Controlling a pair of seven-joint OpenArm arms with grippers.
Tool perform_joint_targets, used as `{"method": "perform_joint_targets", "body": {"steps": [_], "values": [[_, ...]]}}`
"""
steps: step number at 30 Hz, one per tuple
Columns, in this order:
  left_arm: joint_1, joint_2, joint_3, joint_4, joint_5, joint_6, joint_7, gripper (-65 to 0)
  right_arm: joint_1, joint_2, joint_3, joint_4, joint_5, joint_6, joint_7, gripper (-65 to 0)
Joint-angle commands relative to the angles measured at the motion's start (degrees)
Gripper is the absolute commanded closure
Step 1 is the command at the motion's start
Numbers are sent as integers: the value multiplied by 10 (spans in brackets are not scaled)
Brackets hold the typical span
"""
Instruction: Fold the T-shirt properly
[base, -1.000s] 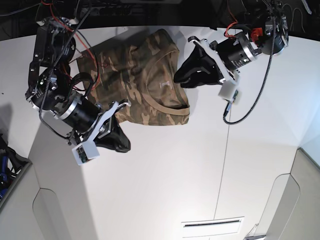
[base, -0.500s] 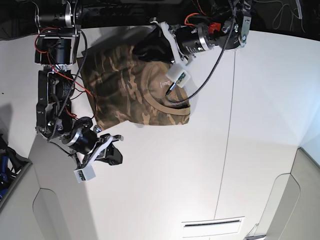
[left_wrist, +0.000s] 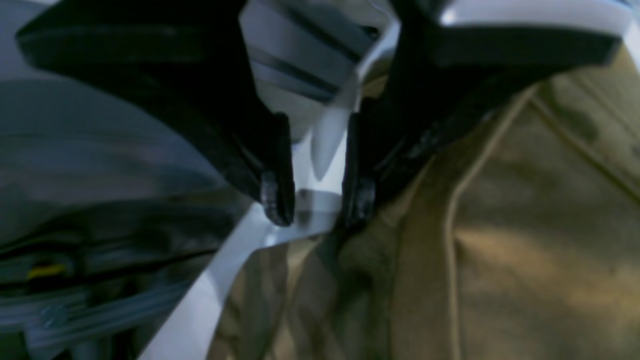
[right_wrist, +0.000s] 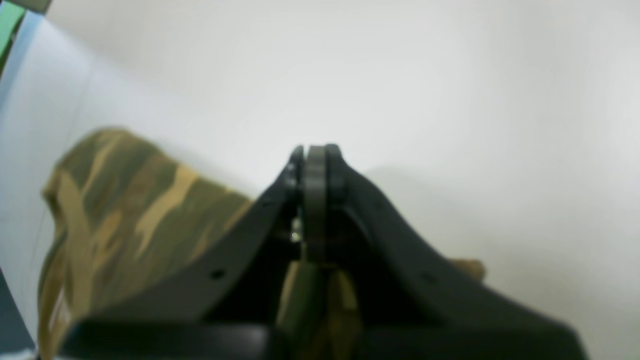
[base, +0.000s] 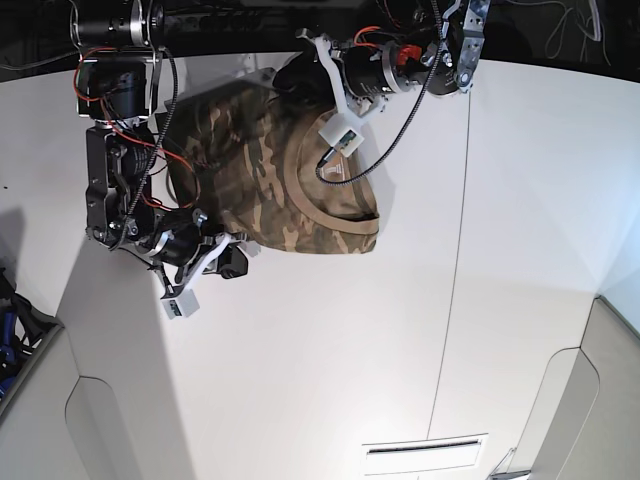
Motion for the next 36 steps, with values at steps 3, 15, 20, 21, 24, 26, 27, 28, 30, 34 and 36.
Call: {"method": "perform_joint_targets", "body": {"steps": [3, 15, 20, 21, 24, 26, 27, 28, 30, 34, 36], "values": [[-31, 0, -15, 8, -1, -6, -10, -178, 14, 24, 1, 9, 40, 5, -13, 0], [-108, 0, -131, 8, 8, -3, -19, -178, -27, 86, 4, 20, 199, 9, -132, 0], [-130, -14, -134, 7, 56, 35, -51, -178, -105, 82, 5, 69, 254, 15, -141, 0], [-131, -19, -134, 6, 60, 35, -53, -178, -122, 78, 5, 84, 262, 15, -144, 0], [-135, -40, -134, 1, 64, 35, -62, -178, -171, 57, 5, 137, 273, 15, -150, 0], [-139, -54, -134, -4, 65, 35, -73, -178, -198, 42, 5, 170, 273, 15, -150, 0], [-143, -59, -134, -5, 66, 35, -76, -178, -208, 37, 5, 185, 272, 15, -149, 0], [-147, -64, -134, -5, 68, 35, -77, -178, -215, 32, 6, 199, 267, 15, -149, 0], [-156, -73, -134, -5, 68, 40, -75, -178, -223, 31, 6, 224, 264, 15, -149, 0], [-157, -100, -151, 12, 30, 43, -54, -178, -231, 31, 35, 287, 244, 15, -166, 0], [-135, -110, -177, 39, 2, 43, -33, -178, -238, 34, 61, 325, 247, 15, -200, 0]]}}
